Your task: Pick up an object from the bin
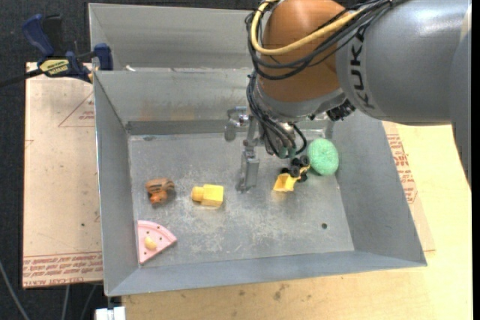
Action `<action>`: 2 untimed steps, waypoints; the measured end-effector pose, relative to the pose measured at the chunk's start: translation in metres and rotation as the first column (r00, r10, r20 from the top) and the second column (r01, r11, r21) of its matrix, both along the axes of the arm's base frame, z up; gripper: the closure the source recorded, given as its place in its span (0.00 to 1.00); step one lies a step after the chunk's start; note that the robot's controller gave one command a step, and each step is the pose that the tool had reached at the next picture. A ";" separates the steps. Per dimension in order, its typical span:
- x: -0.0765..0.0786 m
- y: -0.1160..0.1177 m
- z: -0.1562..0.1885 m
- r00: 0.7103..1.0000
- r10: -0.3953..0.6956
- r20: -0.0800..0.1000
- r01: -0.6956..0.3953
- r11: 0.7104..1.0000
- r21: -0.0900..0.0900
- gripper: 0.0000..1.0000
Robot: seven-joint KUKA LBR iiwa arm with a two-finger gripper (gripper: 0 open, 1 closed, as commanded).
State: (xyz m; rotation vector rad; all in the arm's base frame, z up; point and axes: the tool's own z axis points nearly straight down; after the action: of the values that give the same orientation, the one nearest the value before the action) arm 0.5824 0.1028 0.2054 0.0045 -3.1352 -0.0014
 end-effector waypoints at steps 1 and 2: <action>0.002 0.000 0.005 1.000 -0.002 0.008 0.002 1.000 0.001 0.00; 0.009 0.013 -0.048 0.999 0.040 0.015 -0.040 0.999 0.001 0.00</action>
Offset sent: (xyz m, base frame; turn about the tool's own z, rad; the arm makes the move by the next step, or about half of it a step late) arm 0.0113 0.0261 -0.1038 -0.0820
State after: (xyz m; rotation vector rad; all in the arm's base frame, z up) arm 0.5911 0.1161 0.1570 0.0672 -3.1497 -0.0029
